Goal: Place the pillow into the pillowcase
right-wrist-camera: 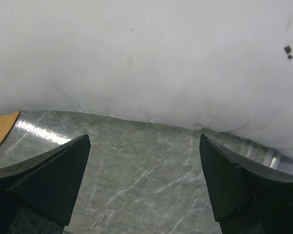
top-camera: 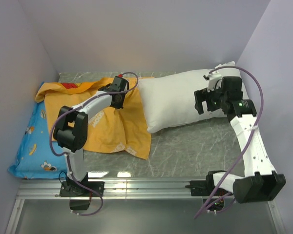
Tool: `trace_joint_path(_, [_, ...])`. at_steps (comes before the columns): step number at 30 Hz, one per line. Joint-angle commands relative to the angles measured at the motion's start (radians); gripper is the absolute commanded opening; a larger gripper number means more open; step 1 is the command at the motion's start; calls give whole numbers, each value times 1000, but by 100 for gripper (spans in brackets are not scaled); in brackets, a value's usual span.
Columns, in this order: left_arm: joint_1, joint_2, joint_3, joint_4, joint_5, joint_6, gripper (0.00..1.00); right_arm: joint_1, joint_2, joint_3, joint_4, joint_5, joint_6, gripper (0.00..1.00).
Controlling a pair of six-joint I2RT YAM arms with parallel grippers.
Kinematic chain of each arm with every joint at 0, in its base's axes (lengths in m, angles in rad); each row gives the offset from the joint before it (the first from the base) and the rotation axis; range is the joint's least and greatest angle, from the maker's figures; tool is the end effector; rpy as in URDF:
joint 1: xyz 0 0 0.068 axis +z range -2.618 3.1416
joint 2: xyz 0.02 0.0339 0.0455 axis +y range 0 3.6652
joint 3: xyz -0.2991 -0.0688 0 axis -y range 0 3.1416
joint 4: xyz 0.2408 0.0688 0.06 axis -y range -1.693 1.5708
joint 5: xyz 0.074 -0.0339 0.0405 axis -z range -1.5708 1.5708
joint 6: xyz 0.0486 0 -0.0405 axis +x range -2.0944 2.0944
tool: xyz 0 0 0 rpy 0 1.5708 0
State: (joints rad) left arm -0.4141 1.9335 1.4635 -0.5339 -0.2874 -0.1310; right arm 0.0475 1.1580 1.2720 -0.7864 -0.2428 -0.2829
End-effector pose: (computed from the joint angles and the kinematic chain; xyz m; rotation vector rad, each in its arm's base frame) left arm 0.4017 -0.1615 0.2358 0.2501 2.5076 0.1534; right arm 0.2264 0.0225 0.3990 -0.4939 2.1683 0.1433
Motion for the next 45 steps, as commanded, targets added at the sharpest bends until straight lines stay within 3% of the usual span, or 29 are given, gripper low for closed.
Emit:
trace_joint_path(1, [-6,-128,-20,-3,151,42,2,0,101,121,26,-39,-88,100])
trace_joint_path(3, [-5,-151,-29,-3,166,44,11,3,162,235,-14,-49,-116,100])
trace_joint_path(6, [-6,-154,-28,-1,165,41,14,2,250,354,-53,-73,-119,100])
trace_joint_path(8, [-6,-136,-14,-6,142,44,10,3,269,372,-42,-87,-108,100])
trace_joint_path(9, [-3,-130,-9,-8,133,42,2,3,270,369,-37,-93,-104,100])
trace_joint_path(16, [24,-113,9,-14,186,56,0,8,299,348,-14,-124,-133,100])
trace_joint_path(21, [52,-160,8,-40,345,68,0,60,368,424,-19,-209,-272,100])
trace_joint_path(27, [52,-143,34,-83,401,65,0,97,517,619,-138,-536,-596,100])
trace_joint_path(31, [52,-134,50,-86,425,56,0,170,678,763,-322,-494,-801,100])
trace_joint_path(39, [54,-137,29,-61,432,33,0,264,890,696,-257,-369,-889,100])
trace_joint_path(41, [55,-134,23,-51,435,28,0,282,933,658,-257,-328,-898,94])
trace_joint_path(44, [66,-126,32,-46,442,14,0,291,944,587,-249,-296,-891,70])
trace_joint_path(45, [69,-125,35,-44,455,10,0,292,934,560,-251,-293,-886,49])
